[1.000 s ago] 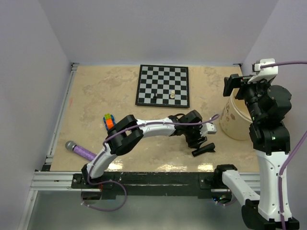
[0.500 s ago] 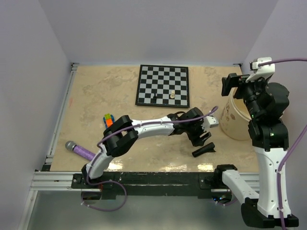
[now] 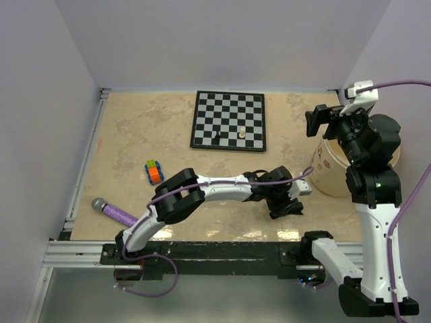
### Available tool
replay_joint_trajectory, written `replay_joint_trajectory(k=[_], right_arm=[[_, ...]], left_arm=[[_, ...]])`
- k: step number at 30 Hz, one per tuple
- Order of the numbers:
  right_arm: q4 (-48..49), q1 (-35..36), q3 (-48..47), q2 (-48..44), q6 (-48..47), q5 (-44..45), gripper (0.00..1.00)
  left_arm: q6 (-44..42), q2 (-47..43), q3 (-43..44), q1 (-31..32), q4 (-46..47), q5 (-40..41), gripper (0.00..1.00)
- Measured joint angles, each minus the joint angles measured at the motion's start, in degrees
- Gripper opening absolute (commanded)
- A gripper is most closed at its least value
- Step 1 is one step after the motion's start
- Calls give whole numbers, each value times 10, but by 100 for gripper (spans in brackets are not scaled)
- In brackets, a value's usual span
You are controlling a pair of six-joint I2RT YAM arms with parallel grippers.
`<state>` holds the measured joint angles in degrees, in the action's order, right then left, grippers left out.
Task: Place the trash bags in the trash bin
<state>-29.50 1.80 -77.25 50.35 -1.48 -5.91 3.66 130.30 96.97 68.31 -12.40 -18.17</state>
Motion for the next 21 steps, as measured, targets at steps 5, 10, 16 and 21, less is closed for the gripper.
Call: replay_joint_trajectory(k=[5,10,16,21], right_arm=[[2,0,17,3,-13,-18,92],[31,0,52,23,-61,-103,91],[82,5,80,121,-85,-160,82],[85,31,121,217,-95,-177,77]], left_arm=[[3,0,0,-23,5,-2,0],[49,-13,-43,-106,53,-58,0],[195,-65,-196,-295,203,-150,5],[356,-114,-391,-363,416,-206,16]])
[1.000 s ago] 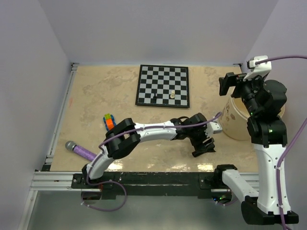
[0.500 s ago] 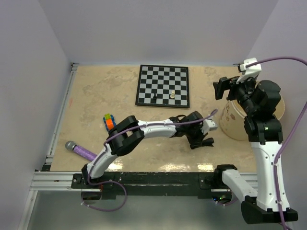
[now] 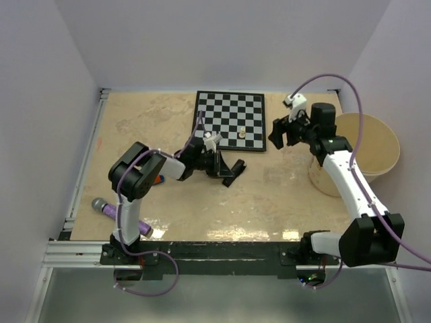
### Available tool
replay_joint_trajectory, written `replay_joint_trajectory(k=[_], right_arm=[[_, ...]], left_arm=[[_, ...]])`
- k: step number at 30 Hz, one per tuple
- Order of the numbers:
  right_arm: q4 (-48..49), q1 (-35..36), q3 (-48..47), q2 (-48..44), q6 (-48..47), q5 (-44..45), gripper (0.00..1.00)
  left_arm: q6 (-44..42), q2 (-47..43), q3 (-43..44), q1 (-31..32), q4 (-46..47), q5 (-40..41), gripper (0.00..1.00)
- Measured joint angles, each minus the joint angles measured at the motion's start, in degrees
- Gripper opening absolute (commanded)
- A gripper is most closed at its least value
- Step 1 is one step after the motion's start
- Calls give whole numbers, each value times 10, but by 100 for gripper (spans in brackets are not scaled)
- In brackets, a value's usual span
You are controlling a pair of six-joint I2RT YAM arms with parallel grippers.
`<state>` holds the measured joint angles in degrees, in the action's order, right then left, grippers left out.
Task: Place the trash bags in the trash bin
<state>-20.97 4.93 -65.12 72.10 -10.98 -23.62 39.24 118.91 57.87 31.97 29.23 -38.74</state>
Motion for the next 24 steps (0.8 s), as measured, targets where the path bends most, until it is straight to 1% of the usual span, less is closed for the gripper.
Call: replay_joint_trajectory(k=[1,3,4,6,7,10,13,14,17,20,22,24], right_arm=[[0,12,18,6,-3,0,77],[-3,42,47,11,-4,-2,75],[-2,58,60,12,-2,-5,70],[2,86,83,16,4,-17,67],[7,99,92,21,10,-20,65],[23,118,96,62,28,-18,59],[39,122,96,108,50,0,55],[38,122,96,118,58,3,55],[41,122,97,126,75,4,47],[57,125,110,125,96,3,38],[60,129,115,127,107,3,37],[61,132,115,136,122,3,41]], left_arm=[[21,-14,-33,7,22,-3,22],[39,-35,-71,23,33,-6,41],[44,-46,-83,33,27,-5,49],[44,-70,-98,43,14,-3,58],[41,-86,-105,45,-1,6,60],[-11,-145,-107,37,-81,45,61],[-109,-192,-72,28,-176,88,61],[-134,-201,-61,27,-194,97,61],[-215,-230,-32,25,-249,135,60],[-264,-257,-31,16,-293,155,60],[-283,-268,-31,3,-316,168,59],[-298,-275,-30,-14,-334,185,59]])
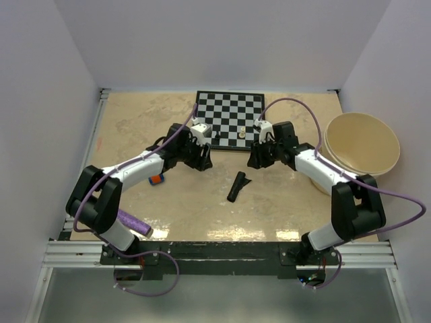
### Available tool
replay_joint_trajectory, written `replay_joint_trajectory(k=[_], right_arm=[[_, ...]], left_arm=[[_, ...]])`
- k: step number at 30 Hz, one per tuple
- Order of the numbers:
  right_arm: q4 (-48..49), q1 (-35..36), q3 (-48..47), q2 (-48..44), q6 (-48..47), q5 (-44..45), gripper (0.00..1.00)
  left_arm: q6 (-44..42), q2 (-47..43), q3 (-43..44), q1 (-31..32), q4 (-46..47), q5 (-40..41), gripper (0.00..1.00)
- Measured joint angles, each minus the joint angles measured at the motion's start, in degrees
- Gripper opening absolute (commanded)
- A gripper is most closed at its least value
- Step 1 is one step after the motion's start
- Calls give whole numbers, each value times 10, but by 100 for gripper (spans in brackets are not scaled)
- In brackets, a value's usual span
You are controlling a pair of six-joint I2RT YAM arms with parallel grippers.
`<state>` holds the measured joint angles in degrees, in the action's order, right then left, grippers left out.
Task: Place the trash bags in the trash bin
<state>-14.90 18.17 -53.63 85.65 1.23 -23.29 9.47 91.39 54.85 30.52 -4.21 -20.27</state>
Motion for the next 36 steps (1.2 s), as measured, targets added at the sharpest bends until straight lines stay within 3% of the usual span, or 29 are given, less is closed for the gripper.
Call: replay_joint_trajectory(k=[9,21,36], right_arm=[[-16,3,4,92,60,0,41],[13,1,53,95,107,-56,40],[51,2,51,123,165,-65,27]], left_arm=[[-30,-1,42,-45,-38,36,58],[-30,-1,52,-69,-40,45,56],[-26,-42,10,-69,-40,42,56]])
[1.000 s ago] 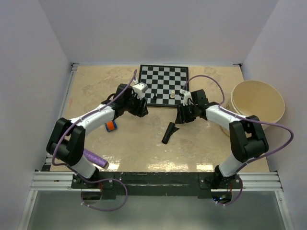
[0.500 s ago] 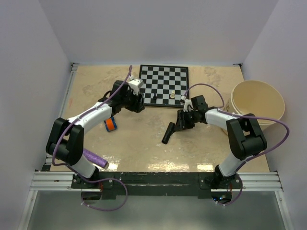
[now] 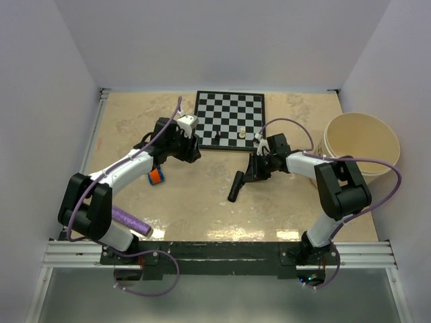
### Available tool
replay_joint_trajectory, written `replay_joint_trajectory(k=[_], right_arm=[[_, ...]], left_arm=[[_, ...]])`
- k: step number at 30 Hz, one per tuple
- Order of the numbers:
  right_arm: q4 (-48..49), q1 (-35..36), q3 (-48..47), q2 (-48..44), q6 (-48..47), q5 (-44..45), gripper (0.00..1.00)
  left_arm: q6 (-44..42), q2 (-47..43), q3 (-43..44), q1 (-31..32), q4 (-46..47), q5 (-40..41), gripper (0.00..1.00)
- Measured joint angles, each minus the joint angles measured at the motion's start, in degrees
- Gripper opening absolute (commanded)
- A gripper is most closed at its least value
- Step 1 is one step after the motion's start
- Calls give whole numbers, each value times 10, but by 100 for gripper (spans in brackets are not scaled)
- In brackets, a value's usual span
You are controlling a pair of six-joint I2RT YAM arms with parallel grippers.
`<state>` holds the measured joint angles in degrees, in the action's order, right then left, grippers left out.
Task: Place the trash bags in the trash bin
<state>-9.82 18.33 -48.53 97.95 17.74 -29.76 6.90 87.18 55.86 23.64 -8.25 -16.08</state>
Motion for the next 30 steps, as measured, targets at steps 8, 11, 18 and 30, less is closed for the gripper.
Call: replay_joint_trajectory(k=[8,11,18,30], right_arm=[[-10,2,-10,4,19,10,47],[-7,8,-25,11,17,17,41],[2,7,-52,39,17,33,16],[-62,11,-93,35,-51,72,0]], left_arm=[[0,-15,-14,0,-1,0,56],[0,-15,-14,0,0,0,56],[0,-15,-14,0,0,-2,56],[7,-15,-27,-10,2,-25,56]])
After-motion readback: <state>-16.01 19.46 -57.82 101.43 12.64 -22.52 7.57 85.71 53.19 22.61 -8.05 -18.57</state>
